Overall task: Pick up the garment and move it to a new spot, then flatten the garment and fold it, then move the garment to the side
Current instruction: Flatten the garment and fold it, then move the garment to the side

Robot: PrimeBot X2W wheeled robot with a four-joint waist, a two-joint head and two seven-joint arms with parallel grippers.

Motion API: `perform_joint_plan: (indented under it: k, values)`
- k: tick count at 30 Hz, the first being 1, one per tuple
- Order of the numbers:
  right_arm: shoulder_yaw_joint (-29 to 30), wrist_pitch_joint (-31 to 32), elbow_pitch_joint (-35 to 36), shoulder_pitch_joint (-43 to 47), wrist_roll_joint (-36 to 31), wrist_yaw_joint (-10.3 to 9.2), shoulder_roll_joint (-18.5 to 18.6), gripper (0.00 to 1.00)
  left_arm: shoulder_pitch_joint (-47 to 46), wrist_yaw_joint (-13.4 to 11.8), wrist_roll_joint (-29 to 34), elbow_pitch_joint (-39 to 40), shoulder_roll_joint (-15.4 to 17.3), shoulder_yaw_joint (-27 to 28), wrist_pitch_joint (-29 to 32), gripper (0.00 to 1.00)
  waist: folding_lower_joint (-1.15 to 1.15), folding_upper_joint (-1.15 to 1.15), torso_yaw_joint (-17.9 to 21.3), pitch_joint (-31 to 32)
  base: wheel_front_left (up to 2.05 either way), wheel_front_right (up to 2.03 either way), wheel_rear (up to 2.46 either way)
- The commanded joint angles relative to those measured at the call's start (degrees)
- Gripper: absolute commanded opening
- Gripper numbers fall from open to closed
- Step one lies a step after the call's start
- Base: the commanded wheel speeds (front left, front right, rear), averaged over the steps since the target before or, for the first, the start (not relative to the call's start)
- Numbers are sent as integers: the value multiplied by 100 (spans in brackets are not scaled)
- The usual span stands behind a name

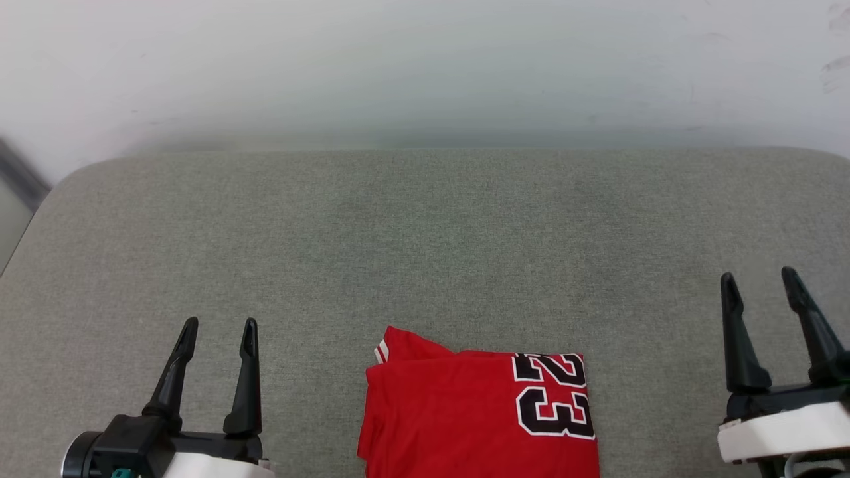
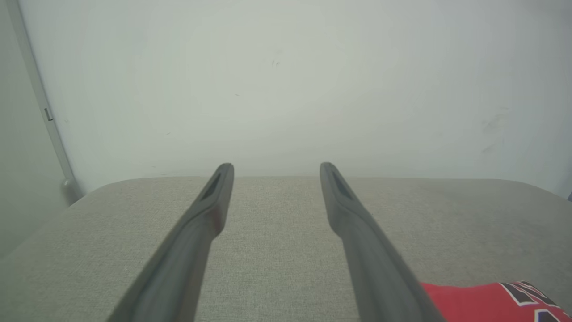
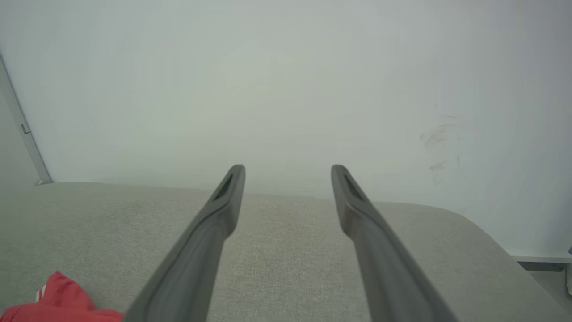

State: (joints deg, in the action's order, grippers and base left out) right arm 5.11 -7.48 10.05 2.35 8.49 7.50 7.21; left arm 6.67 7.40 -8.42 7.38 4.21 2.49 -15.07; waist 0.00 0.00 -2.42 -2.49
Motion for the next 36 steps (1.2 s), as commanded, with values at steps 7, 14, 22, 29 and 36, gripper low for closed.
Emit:
perform_joint_plan:
  k: [7,14,22,29,36]
  values:
    - [-61,-99,1,162,-73,-2,-233,100,46,6,-34,-12,6,-55,-12,100,0,0,-13,13,0,0,0]
    - [-122,-43,13,163,-101,-2,-286,100,3,6,-34,1,26,-47,-12,100,0,0,-22,11,0,0,0]
    - [-214,318,94,204,60,-2,-187,100,-40,6,4,-15,53,-90,-12,100,0,0,-76,-86,0,0,0]
    - [-863,2645,219,330,847,-3,410,100,-145,6,12,-74,59,-129,-12,100,0,0,-143,-303,0,0,0]
    - [-964,4692,584,413,1511,-2,428,100,-301,6,38,-137,26,-245,-12,100,0,0,-320,-556,0,0,0]
